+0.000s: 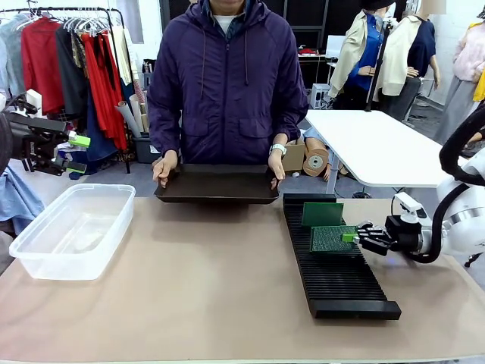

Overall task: Sort PCBs into racks and boxes based on the side picked up.
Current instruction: If the short side of the Blank PCB is picked up, insert it into the PCB Rack ; if the long side is picked up, place it in the Organizing box.

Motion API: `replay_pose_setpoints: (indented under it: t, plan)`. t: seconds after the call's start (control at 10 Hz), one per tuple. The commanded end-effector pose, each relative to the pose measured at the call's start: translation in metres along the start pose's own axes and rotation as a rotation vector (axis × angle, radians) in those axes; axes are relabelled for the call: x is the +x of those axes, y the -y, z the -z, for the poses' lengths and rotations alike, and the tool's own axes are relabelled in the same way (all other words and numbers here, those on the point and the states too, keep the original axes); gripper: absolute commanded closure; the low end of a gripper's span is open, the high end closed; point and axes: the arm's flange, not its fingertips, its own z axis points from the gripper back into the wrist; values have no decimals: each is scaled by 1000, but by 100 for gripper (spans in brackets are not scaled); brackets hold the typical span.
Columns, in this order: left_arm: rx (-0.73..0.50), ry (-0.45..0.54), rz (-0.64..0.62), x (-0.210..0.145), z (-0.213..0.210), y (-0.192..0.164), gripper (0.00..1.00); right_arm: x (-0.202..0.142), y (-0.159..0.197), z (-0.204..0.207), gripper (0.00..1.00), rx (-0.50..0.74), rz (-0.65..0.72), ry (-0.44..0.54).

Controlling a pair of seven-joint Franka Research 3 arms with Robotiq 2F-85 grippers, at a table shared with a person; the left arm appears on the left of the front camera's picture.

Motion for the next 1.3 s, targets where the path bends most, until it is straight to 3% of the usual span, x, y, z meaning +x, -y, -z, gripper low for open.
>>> replay_pose_setpoints:
  t: [0.0,1.2]
  plan:
    - [-3,2,3,0,0,1,0,3,1,-2,100,25,1,-8]
    - [-3,2,3,0,0,1,0,-10,-2,0,100,2,-77,-99]
